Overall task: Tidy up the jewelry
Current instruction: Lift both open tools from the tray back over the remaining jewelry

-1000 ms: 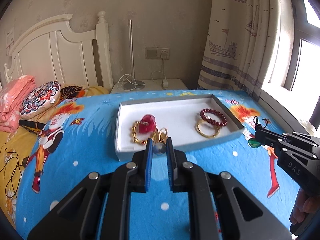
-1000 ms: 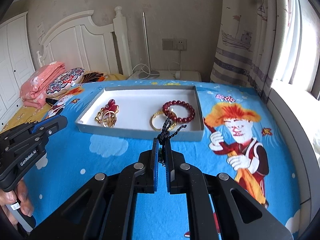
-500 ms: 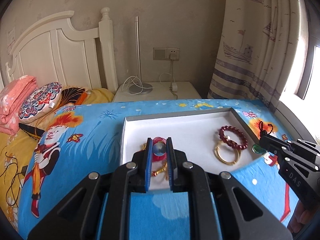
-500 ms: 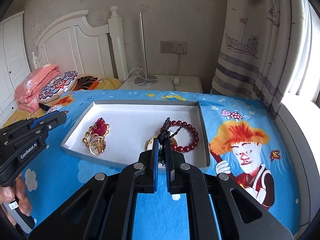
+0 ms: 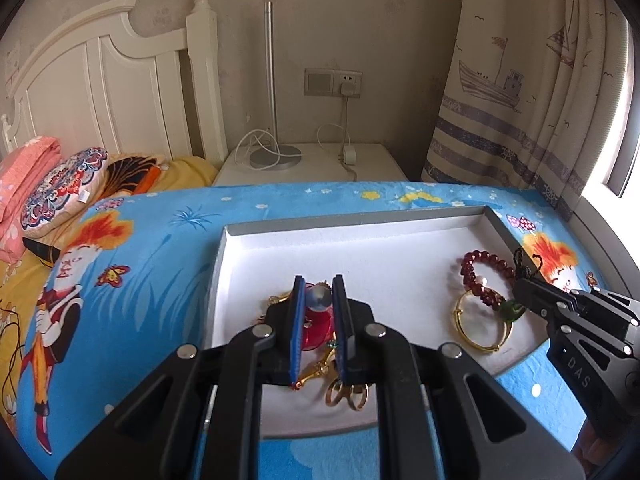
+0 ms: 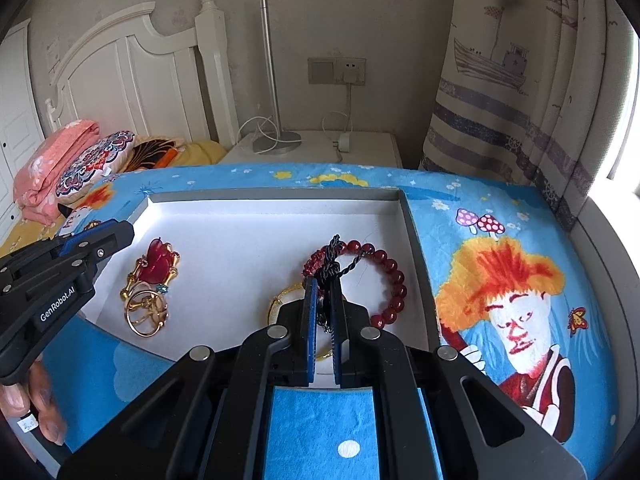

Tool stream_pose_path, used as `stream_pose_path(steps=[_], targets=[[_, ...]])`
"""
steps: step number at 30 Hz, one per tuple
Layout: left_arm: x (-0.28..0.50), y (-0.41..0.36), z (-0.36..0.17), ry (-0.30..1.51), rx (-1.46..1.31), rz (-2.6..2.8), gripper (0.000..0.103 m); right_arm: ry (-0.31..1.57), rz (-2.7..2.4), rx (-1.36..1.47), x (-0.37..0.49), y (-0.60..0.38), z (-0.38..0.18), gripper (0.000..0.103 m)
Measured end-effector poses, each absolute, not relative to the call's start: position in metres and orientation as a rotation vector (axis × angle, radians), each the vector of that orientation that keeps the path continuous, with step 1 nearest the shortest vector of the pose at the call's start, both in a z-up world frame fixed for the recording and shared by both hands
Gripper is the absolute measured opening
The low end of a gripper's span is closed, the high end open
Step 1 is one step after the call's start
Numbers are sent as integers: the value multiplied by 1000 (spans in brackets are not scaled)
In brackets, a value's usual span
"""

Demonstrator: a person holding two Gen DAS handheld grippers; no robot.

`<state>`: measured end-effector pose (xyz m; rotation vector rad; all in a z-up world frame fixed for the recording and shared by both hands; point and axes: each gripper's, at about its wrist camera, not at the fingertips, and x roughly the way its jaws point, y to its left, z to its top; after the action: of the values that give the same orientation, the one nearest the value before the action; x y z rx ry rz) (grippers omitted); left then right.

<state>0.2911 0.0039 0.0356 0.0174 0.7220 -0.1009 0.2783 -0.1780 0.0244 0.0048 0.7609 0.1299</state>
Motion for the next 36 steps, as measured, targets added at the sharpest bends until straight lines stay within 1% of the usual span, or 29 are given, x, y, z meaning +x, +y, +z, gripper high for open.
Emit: stream_pose_path(steps=[6,8,10,12,13,14,15,16,17,21,27,29,30,36], targets=[[297,4,26,745,4,-111,14,772,118,0,283,-178,18,8],[297,5,26,744,0,-111,27,773,116,-1,283,-178,16,8],[295,5,27,741,3,-112,32,779,115,-3,284,-178,15,9],[293,5,29,739,1,-113,34,783,111,-2,284,-178,14,10],[292,5,29,737,0,-113,39,783,110,0,283,-179,14,15],[290,6,31,734,-1,-111,42,782,110,1,282,-179,15,25],[289,5,32,732,-2,-110,42,777,112,1,280,-179,16,33],[287,6,33,730,-5,-111,42,765,112,-3,277,-179,18,47],[285,6,34,727,-7,-112,42,756,108,-8,276,-178,19,50],[273,6,41,715,-13,-109,42,743,109,-9,268,-178,26,50],[235,7,51,688,-9,-98,43,736,117,9,242,-181,29,50],[219,7,53,677,-7,-93,48,728,116,16,228,-183,31,53],[212,7,54,672,-6,-92,48,722,117,16,219,-184,32,55],[162,10,53,660,-8,-75,49,700,114,31,168,-193,30,56]])
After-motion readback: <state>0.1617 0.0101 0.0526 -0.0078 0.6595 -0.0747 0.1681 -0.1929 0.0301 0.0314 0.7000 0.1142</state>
